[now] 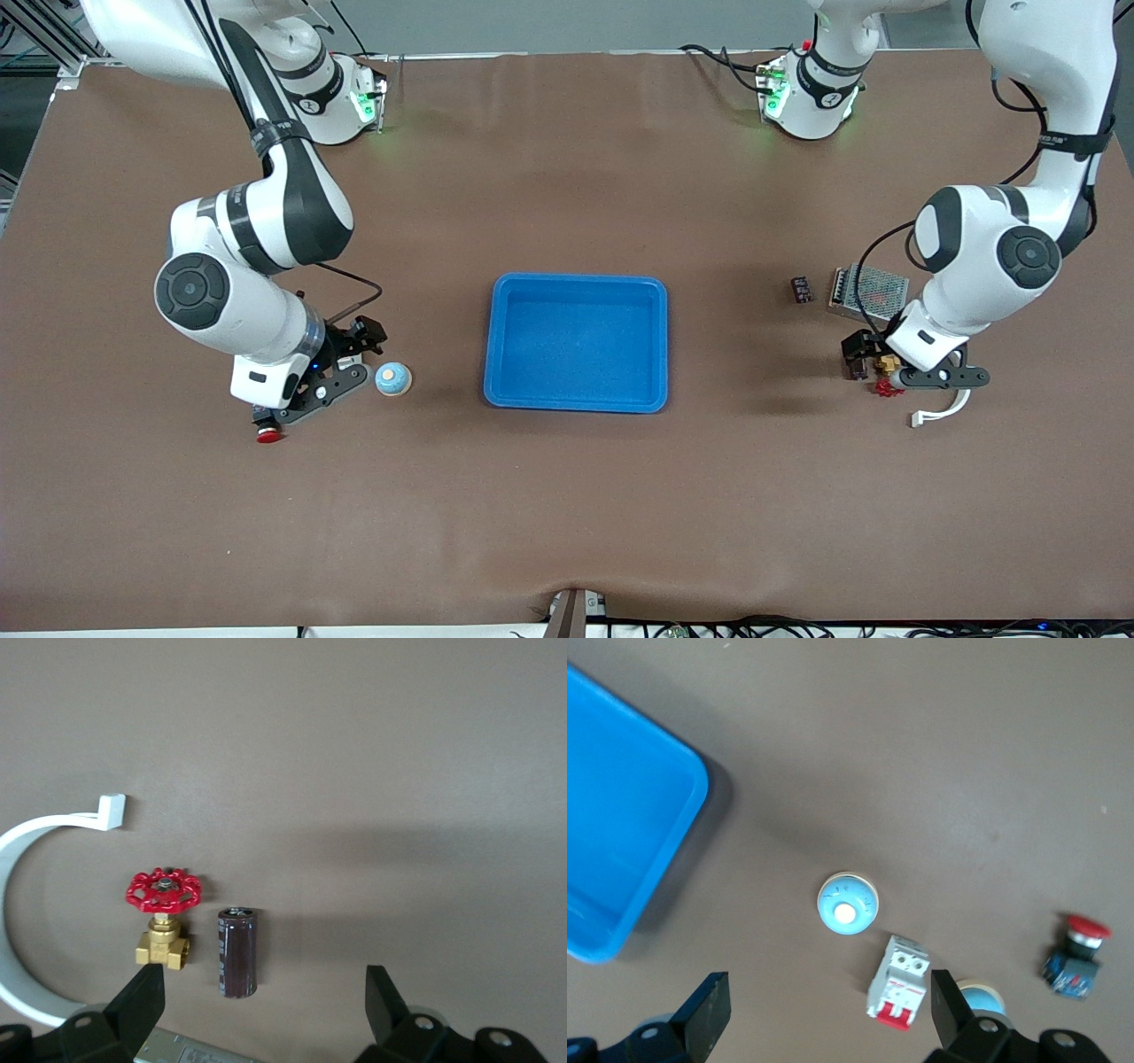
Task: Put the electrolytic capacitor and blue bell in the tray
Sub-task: 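Reach the right gripper to a blue bell while the left gripper reaches a capacitor, then close the right gripper on the bell while the left gripper grasps the capacitor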
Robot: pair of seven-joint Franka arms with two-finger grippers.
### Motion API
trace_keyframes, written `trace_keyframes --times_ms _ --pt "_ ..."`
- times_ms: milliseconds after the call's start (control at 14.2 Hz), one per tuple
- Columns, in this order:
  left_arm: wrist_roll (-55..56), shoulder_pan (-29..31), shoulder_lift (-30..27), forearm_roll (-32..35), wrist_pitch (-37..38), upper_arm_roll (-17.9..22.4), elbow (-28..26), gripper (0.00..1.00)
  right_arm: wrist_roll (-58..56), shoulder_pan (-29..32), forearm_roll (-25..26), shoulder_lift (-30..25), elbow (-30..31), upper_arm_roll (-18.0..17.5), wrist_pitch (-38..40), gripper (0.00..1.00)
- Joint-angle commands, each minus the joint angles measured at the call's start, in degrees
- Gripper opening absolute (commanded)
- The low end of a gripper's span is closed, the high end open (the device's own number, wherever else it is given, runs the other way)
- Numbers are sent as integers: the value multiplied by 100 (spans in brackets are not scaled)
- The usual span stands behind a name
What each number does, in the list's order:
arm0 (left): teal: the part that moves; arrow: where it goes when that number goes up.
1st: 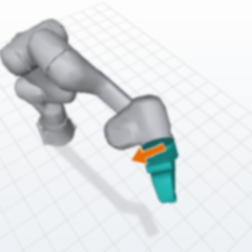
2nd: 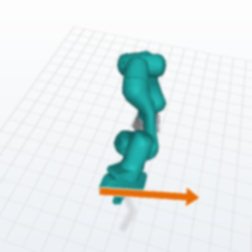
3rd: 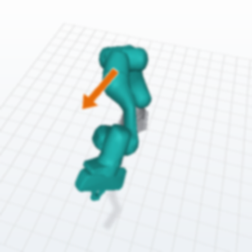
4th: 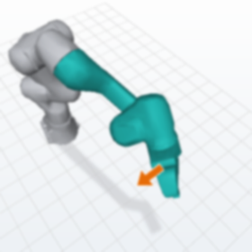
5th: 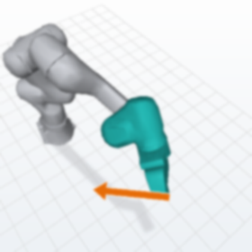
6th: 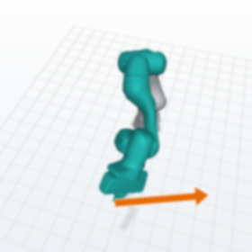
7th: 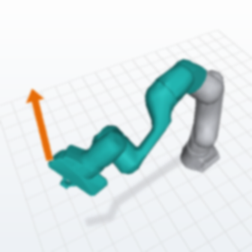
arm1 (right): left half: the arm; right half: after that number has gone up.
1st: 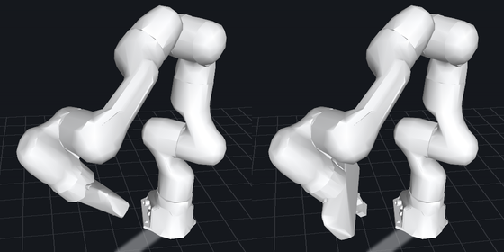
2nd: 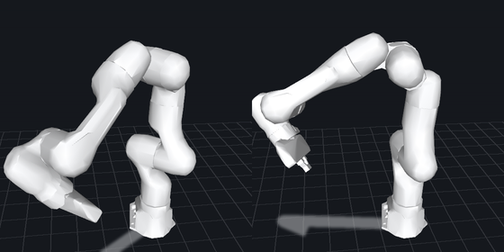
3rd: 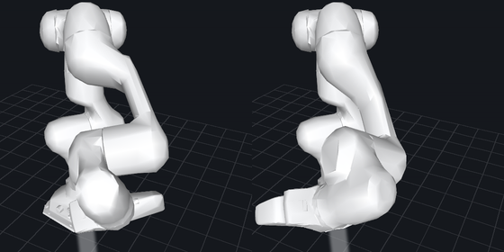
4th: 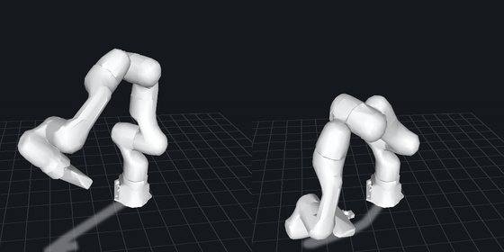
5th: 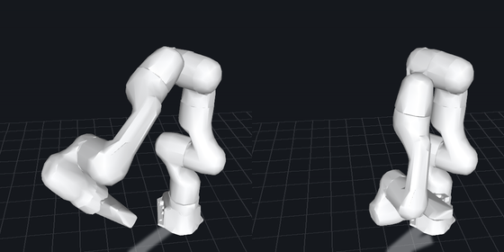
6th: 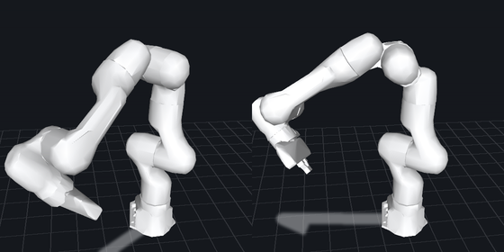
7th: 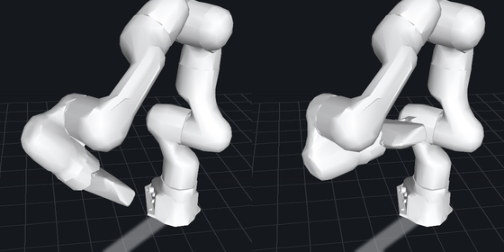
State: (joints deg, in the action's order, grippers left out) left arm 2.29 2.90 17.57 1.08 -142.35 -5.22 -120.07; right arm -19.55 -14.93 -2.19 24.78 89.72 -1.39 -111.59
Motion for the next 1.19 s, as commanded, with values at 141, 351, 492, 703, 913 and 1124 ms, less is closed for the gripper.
trace_keyframes --times_ms 141,351,492,703,913,1124 --pt "140 9 281 58 -407 30 -219 100 -1479 122 281 159 -51 16 -64 100" --pt "131 105 475 147 -644 48 -219 100 -1842 219 272 291 54 16 -187 100" --pt "131 123 598 147 -828 57 -219 100 -1842 219 272 282 308 16 -441 100" --pt "131 123 712 155 -987 57 -219 100 -1833 210 211 282 747 7 -977 100" --pt "131 123 791 147 -1066 57 -236 100 -1816 158 202 291 994 -2 -1329 100" --pt "131 123 862 155 -1154 65 -245 100 -1737 61 184 300 1214 -2 -1628 100"
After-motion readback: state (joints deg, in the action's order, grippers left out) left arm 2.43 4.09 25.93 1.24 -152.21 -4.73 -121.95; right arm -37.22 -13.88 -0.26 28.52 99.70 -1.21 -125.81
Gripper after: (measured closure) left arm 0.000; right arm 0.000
